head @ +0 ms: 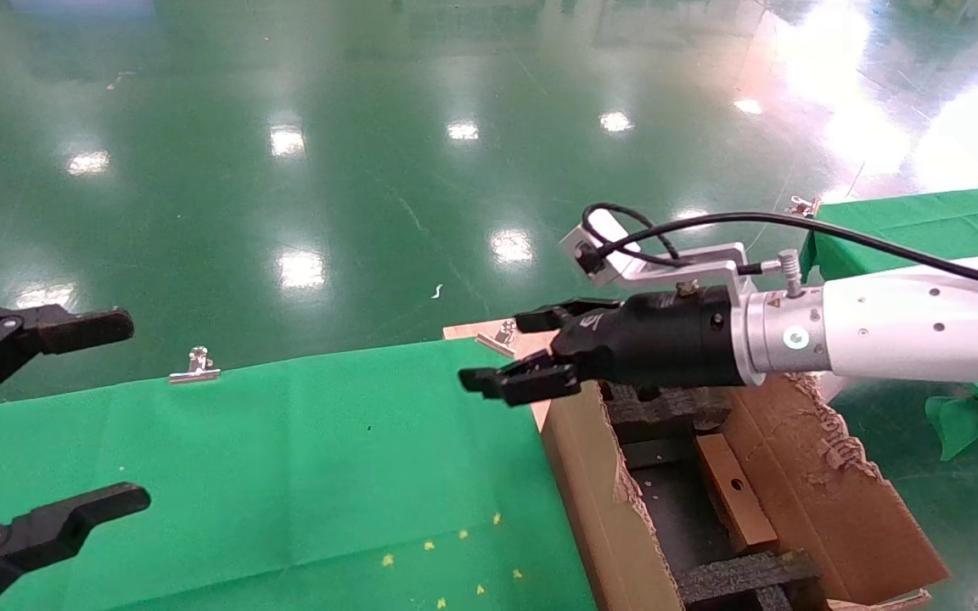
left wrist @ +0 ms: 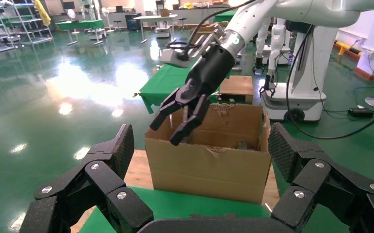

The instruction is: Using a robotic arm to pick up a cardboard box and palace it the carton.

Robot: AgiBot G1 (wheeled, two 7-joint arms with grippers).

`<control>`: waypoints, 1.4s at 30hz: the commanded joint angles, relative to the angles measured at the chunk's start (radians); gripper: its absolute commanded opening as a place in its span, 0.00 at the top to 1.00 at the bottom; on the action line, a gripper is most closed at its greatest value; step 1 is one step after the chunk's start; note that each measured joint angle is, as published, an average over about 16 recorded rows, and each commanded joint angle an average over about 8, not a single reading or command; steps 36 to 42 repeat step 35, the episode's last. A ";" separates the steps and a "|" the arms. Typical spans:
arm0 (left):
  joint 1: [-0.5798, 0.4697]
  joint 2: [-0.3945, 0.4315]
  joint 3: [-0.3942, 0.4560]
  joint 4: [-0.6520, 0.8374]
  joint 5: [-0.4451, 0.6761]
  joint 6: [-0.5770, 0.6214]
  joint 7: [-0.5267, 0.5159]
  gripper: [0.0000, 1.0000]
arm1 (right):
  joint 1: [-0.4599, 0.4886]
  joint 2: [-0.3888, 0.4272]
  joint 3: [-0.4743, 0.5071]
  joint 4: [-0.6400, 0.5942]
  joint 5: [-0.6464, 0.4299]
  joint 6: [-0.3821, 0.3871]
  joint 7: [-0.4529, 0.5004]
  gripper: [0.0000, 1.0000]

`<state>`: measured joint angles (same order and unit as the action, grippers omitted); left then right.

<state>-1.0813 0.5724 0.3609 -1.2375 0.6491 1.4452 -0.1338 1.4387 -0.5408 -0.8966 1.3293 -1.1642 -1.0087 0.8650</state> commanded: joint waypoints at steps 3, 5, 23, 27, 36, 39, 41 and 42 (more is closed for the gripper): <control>0.000 0.000 0.000 0.000 0.000 0.000 0.000 0.00 | -0.051 -0.010 0.086 -0.006 0.060 -0.068 -0.094 0.00; 0.000 0.000 0.000 0.000 0.000 0.000 0.000 0.00 | -0.076 -0.015 0.129 -0.009 0.091 -0.102 -0.142 0.00; 0.000 0.000 0.000 0.000 0.000 0.000 0.000 0.00 | -0.305 -0.059 0.516 -0.038 0.363 -0.407 -0.566 0.00; 0.000 0.000 0.000 0.000 0.000 0.000 0.000 0.00 | -0.349 -0.067 0.591 -0.043 0.415 -0.466 -0.649 0.00; 0.000 0.000 0.000 0.000 0.000 0.000 0.000 0.00 | -0.395 -0.076 0.672 -0.049 0.474 -0.529 -0.717 0.00; 0.000 0.000 0.000 0.000 0.000 0.000 0.000 0.00 | -0.395 -0.076 0.672 -0.049 0.474 -0.529 -0.717 0.00; 0.000 0.000 0.000 0.000 0.000 0.000 0.000 0.00 | -0.395 -0.076 0.672 -0.049 0.474 -0.529 -0.717 0.00; 0.000 0.000 0.000 0.000 0.000 0.000 0.000 0.00 | -0.395 -0.076 0.672 -0.049 0.474 -0.529 -0.717 0.00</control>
